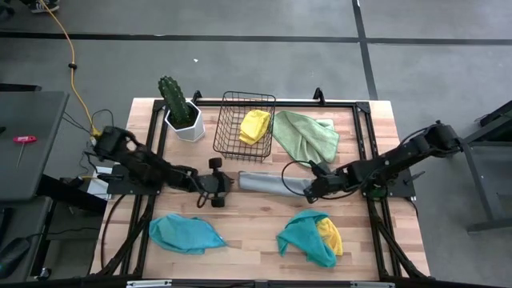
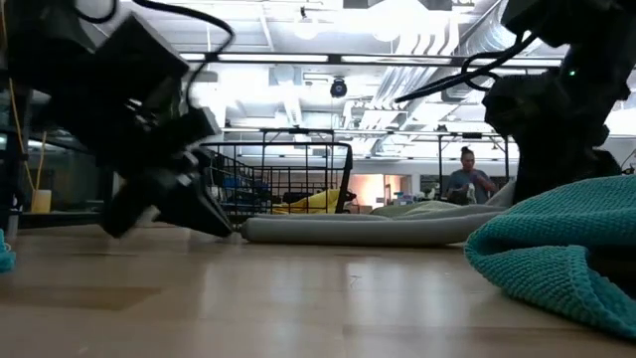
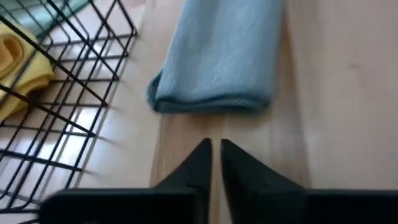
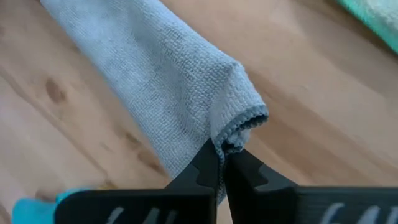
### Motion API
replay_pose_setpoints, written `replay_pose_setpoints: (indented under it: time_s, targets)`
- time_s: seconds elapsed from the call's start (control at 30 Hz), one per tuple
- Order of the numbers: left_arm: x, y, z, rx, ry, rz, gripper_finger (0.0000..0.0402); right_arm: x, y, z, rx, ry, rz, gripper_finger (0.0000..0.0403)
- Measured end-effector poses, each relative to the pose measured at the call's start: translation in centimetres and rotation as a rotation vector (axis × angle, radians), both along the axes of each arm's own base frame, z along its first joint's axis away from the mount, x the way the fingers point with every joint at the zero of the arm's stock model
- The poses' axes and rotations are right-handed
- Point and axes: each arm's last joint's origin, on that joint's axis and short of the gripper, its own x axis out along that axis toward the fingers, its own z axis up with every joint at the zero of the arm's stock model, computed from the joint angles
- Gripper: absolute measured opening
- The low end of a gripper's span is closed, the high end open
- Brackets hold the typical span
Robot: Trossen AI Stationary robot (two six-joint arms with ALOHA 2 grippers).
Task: Fold microfiber towels
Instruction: Fold the gray microfiber cloth
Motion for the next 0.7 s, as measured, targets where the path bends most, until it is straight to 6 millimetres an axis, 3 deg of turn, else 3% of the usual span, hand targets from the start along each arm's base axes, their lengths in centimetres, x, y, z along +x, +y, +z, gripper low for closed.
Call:
replay_pose_setpoints:
  time_s: [0.3, 0.47, 0.7]
  targets:
    - [4.0, -0.4, -1.0, 0.035, 0.012, -0.008, 0.0003, 0.7, 1.1, 4.1, -0.051, 0.063, 0.026, 0.0]
    - [4.4, -0.4, -1.3, 0.027, 0.016, -0.02, 0.0001, 1.5, 1.0, 5.1, -0.093, -0.004, 0.015, 0.0]
    - [4.3, -0.4, -1.3, 0.011, 0.015, -0.014, 0.0001, 3.7, 1.0, 5.6, -0.111, -0.24, 0.038, 0.0]
